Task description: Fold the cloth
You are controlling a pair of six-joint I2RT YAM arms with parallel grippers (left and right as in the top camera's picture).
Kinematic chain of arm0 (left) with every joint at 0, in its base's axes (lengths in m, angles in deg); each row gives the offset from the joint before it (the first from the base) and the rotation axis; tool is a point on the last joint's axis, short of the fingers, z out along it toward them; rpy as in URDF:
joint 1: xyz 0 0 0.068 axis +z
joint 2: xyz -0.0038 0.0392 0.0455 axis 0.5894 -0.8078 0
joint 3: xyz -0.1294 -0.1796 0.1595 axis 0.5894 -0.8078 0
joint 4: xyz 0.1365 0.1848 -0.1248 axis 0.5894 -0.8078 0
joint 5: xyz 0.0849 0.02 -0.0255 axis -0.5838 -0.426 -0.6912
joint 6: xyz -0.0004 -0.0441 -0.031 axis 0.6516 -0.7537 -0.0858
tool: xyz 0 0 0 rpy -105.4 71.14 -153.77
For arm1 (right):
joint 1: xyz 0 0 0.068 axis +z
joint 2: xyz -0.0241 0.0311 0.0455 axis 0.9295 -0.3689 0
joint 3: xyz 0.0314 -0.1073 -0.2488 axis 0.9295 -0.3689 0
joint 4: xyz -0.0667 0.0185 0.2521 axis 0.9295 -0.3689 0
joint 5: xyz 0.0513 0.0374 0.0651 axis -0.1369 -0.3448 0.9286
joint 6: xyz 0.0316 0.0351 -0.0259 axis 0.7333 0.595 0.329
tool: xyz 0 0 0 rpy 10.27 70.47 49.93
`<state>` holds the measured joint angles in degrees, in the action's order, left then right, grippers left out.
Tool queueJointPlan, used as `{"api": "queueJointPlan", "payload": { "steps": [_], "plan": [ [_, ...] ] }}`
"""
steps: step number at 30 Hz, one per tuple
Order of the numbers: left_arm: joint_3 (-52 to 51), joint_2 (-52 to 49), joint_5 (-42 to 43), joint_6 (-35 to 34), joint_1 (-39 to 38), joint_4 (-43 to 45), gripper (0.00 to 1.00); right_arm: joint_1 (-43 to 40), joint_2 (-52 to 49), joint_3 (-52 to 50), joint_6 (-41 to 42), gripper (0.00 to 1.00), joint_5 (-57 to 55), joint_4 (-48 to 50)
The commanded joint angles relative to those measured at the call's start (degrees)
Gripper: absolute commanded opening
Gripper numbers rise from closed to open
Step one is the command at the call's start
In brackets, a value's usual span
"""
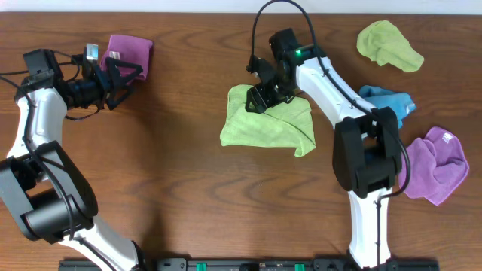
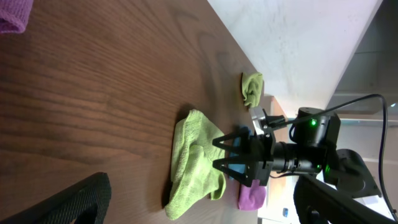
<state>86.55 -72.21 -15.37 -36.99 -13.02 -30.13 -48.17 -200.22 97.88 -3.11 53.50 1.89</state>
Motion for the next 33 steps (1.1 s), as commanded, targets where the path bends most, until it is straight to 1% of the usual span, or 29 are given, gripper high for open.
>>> {"api": "queueJointPlan", "payload": {
  "steps": [1,8,10,14,16,17,19,26,33],
  "plan": [
    [0.2,1.1,1.1,0.2,0.1,0.0,0.95,0.3,-1.6,0.2,-1.9,0.66,5.3,0.6],
    [0.2,1.1,1.1,0.4,0.1,0.0,0.95,1.3,-5.1,0.2,-1.9,0.65,6.6,1.1],
    [0.2,1.1,1.0,0.4,0.1,0.0,0.95,1.7,-5.3,0.2,-1.9,0.59,7.4,1.3],
    [0.2,1.1,1.0,0.7,0.1,0.0,0.95,3.2,-5.3,0.2,-1.9,0.22,8.3,1.5],
    [0.2,1.1,0.8,0.7,0.1,0.0,0.95,3.7,-5.2,0.5,-1.7,0.06,9.4,0.9],
    [0.2,1.1,0.8,0.7,0.1,0.0,0.95,3.9,-4.9,0.7,-1.3,0.01,9.9,0.4],
    [0.2,1.1,0.8,0.7,0.2,0.0,0.95,4.5,-3.9,0.8,-1.2,0.01,11.9,-1.1],
    [0.2,1.1,0.6,0.6,0.1,0.1,0.95,7.3,3.8,0.8,-1.3,0.01,12.0,-7.8],
    [0.2,1.1,0.6,0.6,0.2,0.5,0.95,11.1,14.3,0.8,-1.3,0.01,8.4,-10.5]
  ]
}}
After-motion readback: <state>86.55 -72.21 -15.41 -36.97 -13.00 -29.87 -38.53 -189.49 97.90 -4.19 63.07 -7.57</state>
